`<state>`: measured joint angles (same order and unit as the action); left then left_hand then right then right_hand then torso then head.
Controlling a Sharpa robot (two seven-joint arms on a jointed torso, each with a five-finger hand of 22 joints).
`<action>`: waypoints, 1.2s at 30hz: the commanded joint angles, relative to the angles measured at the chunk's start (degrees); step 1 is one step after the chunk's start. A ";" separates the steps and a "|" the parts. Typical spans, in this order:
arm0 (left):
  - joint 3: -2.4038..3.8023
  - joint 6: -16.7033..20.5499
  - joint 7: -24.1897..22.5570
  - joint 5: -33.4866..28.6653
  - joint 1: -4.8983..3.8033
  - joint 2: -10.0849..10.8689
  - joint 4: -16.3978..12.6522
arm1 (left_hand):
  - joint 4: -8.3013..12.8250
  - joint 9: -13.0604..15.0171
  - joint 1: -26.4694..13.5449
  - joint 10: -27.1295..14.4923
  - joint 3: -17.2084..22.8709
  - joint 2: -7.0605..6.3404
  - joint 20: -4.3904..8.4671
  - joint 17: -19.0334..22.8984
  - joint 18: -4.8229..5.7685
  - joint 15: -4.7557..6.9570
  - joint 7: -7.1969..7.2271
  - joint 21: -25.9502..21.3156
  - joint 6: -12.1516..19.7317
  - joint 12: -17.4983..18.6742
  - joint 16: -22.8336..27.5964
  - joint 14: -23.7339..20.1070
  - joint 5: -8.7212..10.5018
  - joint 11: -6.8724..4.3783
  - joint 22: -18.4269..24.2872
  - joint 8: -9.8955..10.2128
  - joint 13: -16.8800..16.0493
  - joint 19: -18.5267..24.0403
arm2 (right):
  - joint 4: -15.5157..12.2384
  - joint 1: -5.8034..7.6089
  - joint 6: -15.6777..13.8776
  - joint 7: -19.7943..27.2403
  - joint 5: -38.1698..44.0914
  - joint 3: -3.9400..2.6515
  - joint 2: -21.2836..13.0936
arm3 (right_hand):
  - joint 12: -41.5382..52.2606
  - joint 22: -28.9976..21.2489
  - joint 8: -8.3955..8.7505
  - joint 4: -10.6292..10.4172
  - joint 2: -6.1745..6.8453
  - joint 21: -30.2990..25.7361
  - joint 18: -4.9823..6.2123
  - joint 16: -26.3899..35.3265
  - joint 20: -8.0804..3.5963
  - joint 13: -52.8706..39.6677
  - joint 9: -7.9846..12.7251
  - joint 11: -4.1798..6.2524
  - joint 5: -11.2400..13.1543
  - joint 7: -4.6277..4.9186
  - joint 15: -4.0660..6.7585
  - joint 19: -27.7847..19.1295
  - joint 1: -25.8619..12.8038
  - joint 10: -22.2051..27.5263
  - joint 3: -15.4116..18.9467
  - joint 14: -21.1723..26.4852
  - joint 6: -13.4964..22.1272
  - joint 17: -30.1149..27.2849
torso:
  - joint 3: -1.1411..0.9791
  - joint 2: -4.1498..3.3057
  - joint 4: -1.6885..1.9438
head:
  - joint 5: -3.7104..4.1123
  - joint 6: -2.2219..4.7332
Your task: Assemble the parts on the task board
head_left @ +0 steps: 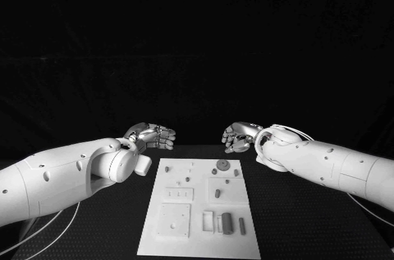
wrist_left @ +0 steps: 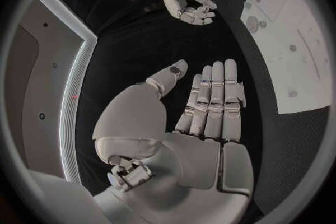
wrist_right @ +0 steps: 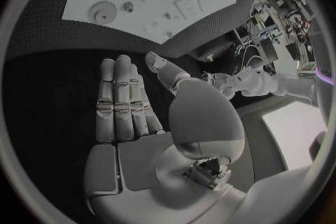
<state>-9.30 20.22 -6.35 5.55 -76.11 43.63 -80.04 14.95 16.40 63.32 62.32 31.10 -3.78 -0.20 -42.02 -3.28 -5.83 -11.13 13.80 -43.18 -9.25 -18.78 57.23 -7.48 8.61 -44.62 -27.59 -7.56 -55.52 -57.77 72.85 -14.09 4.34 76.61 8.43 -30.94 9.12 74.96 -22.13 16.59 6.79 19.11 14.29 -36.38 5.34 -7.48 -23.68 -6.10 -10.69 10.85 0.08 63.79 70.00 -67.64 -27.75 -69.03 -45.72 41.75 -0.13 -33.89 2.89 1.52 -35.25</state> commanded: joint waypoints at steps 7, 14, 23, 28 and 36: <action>0.06 -1.68 -1.44 0.91 -0.08 0.72 -3.01 | 0.17 -0.05 -0.62 -0.44 -0.28 -0.13 0.08 -0.19 -0.37 -0.03 -0.67 -0.23 0.51 0.37 0.41 -0.07 0.36 0.04 -0.15 0.39 0.07 0.04 | 1.72 -1.36 2.76 -1.59 12.01 -0.01 2.07 | 0.95 1.53 0.05 -0.04 0.28 2.04 0.71 -1.43 -0.19 -2.65 -0.74 0.73 -0.24 -0.38 0.64 -0.09 -0.46 -2.00 0.15 0.00 -1.52 1.98 | 0.67 -1.96 2.36 | 2.02 -0.30; 0.07 -1.82 -1.25 1.00 -0.08 1.06 -4.11 | 0.10 -0.02 -0.76 -0.49 -0.35 -0.18 0.07 -0.28 -0.35 -0.05 -0.70 -0.27 0.56 0.48 0.47 -0.10 0.39 0.08 -0.20 0.48 0.06 0.09 | 3.22 -1.94 4.17 -2.01 13.42 0.01 2.83 | 3.17 1.48 0.09 -0.01 0.30 5.31 0.71 -3.87 -0.61 -9.32 -2.45 1.96 -0.24 -1.11 1.59 -0.50 -0.91 -3.65 0.09 -0.01 -3.05 4.62 | 1.15 -3.18 3.47 | 3.12 -0.66; 0.08 -1.86 -1.10 1.02 -0.09 1.22 -4.44 | 0.02 0.02 -0.91 -0.59 -0.42 -0.33 0.06 -0.40 -0.35 -0.07 -0.74 -0.31 0.65 0.64 0.56 -0.14 0.42 0.14 -0.27 0.62 0.06 0.13 | 4.41 -2.84 4.94 -2.05 13.60 0.01 3.48 | 3.47 1.46 0.94 -0.03 0.28 6.84 0.71 -4.47 -0.68 -13.67 -3.35 1.98 -0.24 -0.99 1.68 -0.97 -1.44 -2.62 -0.21 0.13 -2.74 5.45 | 1.42 -4.52 4.29 | 3.87 -0.80; 0.08 -2.01 -1.01 1.02 -0.09 1.21 -4.38 | -0.03 0.05 -0.98 -0.63 -0.44 -0.36 0.06 -0.45 -0.34 -0.07 -0.74 -0.32 0.68 0.71 0.59 -0.15 0.43 0.16 -0.30 0.67 0.05 0.14 | 4.19 -3.11 5.67 -2.23 13.90 0.01 3.49 | 3.95 1.46 1.49 -0.05 0.35 8.03 0.71 -5.18 -0.88 -16.44 -3.75 2.17 -0.23 -1.02 1.87 -0.99 -1.68 -2.63 -0.28 -0.04 -2.65 6.12 | 1.61 -4.99 4.58 | 4.02 -0.91; 0.08 -1.98 -0.89 1.03 -0.10 1.33 -4.29 | -0.11 0.09 -1.08 -0.78 -0.47 -0.46 0.05 -0.56 -0.35 -0.08 -0.76 -0.37 0.80 0.90 0.68 -0.19 0.45 0.24 -0.37 0.82 0.06 0.19 | 4.60 -3.22 5.79 -3.44 15.38 0.01 3.52 | 5.90 1.50 2.58 -0.08 0.53 10.76 0.71 -7.68 -1.32 -23.95 -4.42 2.76 -0.22 -1.36 2.49 -0.85 -2.06 -2.87 -0.29 -0.40 -2.77 8.26 | 1.74 -5.73 4.84 | 4.30 -0.59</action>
<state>-9.28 19.16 -6.76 6.29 -76.13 44.98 -84.22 14.79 16.43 62.86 61.92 30.94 -4.23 -0.22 -42.51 -2.92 -5.83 -11.13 13.80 -42.77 -8.58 -18.36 57.22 -7.26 9.00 -44.93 -27.00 -7.57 -55.50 -53.29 69.69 -9.37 1.84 90.25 8.45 -27.47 14.90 74.92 -19.78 16.50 7.32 29.76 14.62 -43.86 4.38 -31.10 -28.07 -3.65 -10.66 9.71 2.33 62.83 68.36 -70.45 -27.85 -69.40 -48.28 49.84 1.56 -39.26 7.61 5.74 -35.97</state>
